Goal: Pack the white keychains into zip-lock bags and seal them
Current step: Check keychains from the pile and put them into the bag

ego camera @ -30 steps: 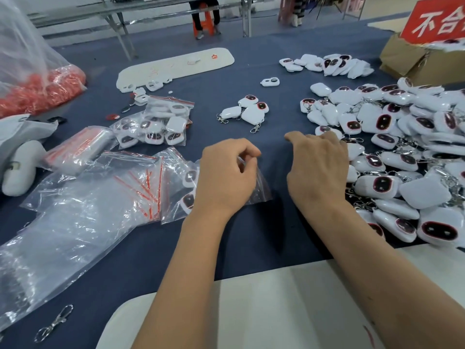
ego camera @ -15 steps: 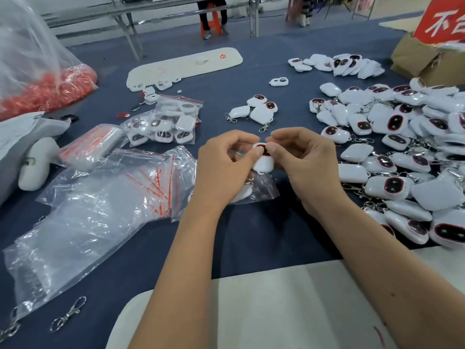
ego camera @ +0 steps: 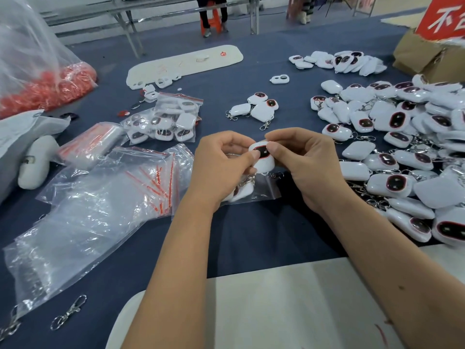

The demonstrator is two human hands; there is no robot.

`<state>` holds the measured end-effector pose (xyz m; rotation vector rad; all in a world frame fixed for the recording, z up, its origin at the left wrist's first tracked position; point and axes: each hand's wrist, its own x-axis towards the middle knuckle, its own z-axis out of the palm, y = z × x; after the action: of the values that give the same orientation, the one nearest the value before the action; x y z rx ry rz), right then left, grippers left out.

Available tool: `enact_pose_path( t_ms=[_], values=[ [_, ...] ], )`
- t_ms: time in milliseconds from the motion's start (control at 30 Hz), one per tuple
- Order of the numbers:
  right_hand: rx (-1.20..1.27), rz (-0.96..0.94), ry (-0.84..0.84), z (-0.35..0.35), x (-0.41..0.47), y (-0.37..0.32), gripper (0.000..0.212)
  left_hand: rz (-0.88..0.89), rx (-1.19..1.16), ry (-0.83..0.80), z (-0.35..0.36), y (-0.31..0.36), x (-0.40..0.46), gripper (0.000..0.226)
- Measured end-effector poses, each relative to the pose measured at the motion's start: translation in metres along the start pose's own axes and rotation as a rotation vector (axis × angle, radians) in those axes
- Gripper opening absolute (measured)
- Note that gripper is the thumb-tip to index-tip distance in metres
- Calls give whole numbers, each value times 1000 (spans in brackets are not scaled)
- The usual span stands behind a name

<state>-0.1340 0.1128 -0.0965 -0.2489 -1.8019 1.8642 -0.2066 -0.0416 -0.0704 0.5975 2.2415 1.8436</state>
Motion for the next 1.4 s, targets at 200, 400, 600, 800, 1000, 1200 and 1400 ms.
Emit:
enact_pose_path(
  t_ms=[200, 400, 600, 800, 1000, 1200, 1400],
  values=[
    [0, -1, 1, 0, 1, 1, 13, 41, 7, 12, 2, -3, 1, 11],
    [13, -6, -14, 0, 0, 0, 13, 63, -7, 17, 1, -2, 1, 12],
    [-10, 5, -50, 1, -2, -2, 13, 70, -64, 13, 2, -2, 1, 11],
    [-75, -6, -58, -1, -1, -1, 12, 85, -24, -38, 2, -5, 1, 14],
    [-65, 23, -75, -1, -1, -1, 7, 75, -34, -42, 0, -3, 0, 14],
    [-42, 35, -95, -2, 0, -1, 6, 70, -46, -44, 0, 0, -1, 14],
    [-36, 38, -107, -2, 0, 1, 10, 77, -80, -26, 1, -3, 0, 15]
  ],
)
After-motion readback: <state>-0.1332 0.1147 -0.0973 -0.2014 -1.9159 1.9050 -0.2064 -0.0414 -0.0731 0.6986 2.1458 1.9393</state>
